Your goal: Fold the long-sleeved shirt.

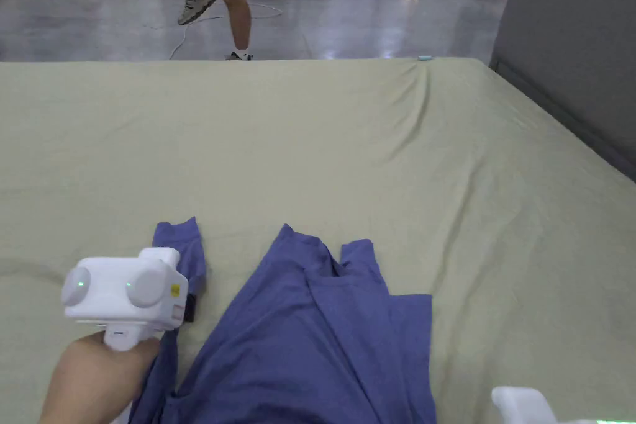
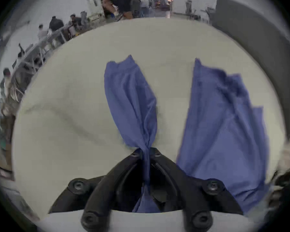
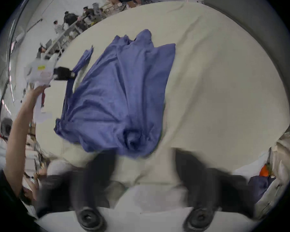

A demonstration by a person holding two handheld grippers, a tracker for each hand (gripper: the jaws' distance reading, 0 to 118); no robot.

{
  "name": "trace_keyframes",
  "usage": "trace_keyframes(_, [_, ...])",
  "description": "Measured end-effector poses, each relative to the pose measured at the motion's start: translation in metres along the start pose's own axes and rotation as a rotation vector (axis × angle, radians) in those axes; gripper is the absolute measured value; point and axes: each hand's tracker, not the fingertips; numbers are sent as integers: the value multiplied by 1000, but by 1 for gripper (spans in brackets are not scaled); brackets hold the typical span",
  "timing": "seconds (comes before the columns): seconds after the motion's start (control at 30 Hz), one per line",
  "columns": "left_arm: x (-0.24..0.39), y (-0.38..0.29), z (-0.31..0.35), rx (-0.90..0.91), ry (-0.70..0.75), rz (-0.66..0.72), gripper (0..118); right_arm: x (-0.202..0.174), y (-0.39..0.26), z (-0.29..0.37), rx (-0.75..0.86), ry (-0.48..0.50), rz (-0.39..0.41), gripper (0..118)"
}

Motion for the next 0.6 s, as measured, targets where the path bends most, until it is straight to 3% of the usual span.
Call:
trace_keyframes(0.03, [-8,4,17,30,-38,62,0,4,5,-4,-5,-5,-27,118])
trace_keyframes(0.07, [-11,9,34,66,-42,81,0,6,11,-2,33,-23,-29,117])
trace_keyframes(0.2, [-18,25,105,202,13,49,0,-4,21,-37,-133,-74,20,114])
trace_keyframes(0.23, [-21,29,119,213,18,50,0,-8,20,-47,-169,-79,52,95])
trace_keyframes(0.3, [-27,33,139,241,18,62,0,-15,13,-59,-179,-60,72,22])
trace_keyframes(0.33, [-28,34,146,248,18,70,0,-16,10,-61,-179,-45,59,12])
trace_keyframes(0.5, [-49,31,178,285,-24,194,0,-17,10,-1,15,10,54,7])
trace_keyframes(0.6, [-63,39,208,358,-89,302,0,-22,24,65,175,19,98,7])
